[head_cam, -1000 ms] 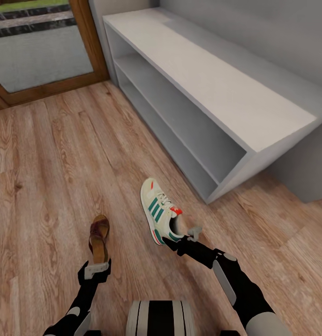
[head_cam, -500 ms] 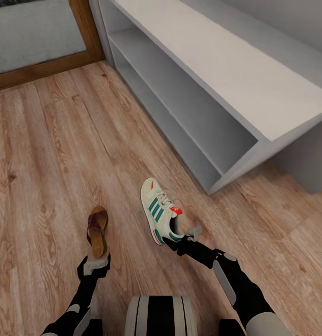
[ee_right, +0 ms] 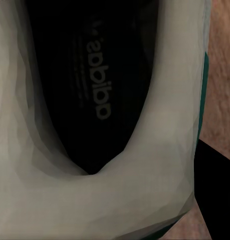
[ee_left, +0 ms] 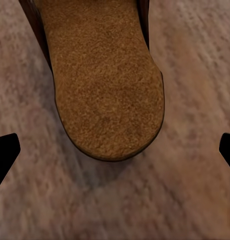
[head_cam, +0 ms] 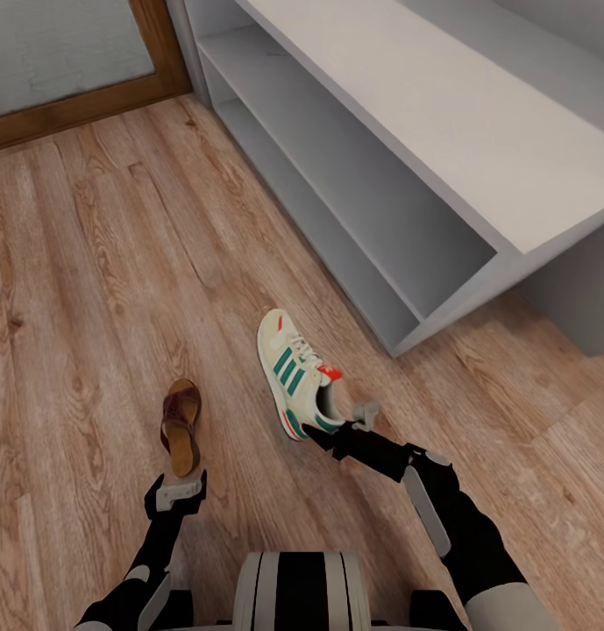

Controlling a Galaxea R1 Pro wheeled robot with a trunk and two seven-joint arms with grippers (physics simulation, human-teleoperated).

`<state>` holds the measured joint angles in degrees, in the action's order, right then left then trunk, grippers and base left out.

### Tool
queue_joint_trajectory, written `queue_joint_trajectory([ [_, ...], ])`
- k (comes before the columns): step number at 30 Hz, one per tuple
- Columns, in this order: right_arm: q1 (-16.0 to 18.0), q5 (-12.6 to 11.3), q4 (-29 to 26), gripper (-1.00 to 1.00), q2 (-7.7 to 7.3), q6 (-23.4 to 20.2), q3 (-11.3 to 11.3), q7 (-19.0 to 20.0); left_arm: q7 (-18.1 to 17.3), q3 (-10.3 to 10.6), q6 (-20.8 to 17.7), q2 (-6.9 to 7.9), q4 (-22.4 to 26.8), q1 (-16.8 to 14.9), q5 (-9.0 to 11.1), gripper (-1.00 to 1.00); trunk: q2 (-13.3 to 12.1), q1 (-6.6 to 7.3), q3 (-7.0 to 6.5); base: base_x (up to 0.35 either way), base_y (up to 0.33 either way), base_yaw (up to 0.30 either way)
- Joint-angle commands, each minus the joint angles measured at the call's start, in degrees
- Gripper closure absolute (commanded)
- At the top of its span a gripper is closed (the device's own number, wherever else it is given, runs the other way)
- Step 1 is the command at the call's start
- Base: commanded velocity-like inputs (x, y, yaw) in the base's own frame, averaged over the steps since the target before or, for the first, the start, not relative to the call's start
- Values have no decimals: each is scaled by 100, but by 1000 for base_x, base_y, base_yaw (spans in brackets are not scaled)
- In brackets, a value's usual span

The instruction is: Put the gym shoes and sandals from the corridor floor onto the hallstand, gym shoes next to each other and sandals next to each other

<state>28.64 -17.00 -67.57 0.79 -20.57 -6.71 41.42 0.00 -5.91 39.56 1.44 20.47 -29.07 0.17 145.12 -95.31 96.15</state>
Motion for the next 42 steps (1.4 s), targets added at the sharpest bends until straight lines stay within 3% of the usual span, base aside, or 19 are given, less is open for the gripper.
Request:
queue_joint_trajectory([
  [1, 1, -41, -278, 100, 0, -359, 2, -5, 0, -7, 17, -2, -2, -2, 0, -100, 1, 1, 3, 0, 0, 0],
  [4, 1, -39, -859, 100, 0, -1001, 2, -9, 0, -3, 20, -3, 2, -2, 0, -100, 1, 1, 3, 0, 0, 0],
  [7, 1, -40, -1053, 100, 9, -1221, 3, -11, 0, -4, 24, -4, 9, -2, 0, -100, 1, 1, 3, 0, 0, 0],
  [22, 1, -40, -1083, 100, 28, -1257, -27, -11, 5, -12, 25, 5, 74, -2, -6, -100, 2, -2, 73, 0, 0, 0],
  [31, 1, -40, -1083, 100, 26, -1257, -38, -10, 14, -19, 81, 10, 242, -2, -8, -100, 14, -25, 347, 0, 0, 0],
  [35, 1, -40, -1087, 100, 26, -1257, -41, -4, 18, -24, 110, 21, 557, -2, -8, -100, 14, -25, 379, 0, 0, 0],
  [42, 1, -40, -1083, 100, 26, -1257, -48, -4, 21, -25, 112, 23, 589, -2, -8, -100, 14, -25, 389, 0, 0, 0],
])
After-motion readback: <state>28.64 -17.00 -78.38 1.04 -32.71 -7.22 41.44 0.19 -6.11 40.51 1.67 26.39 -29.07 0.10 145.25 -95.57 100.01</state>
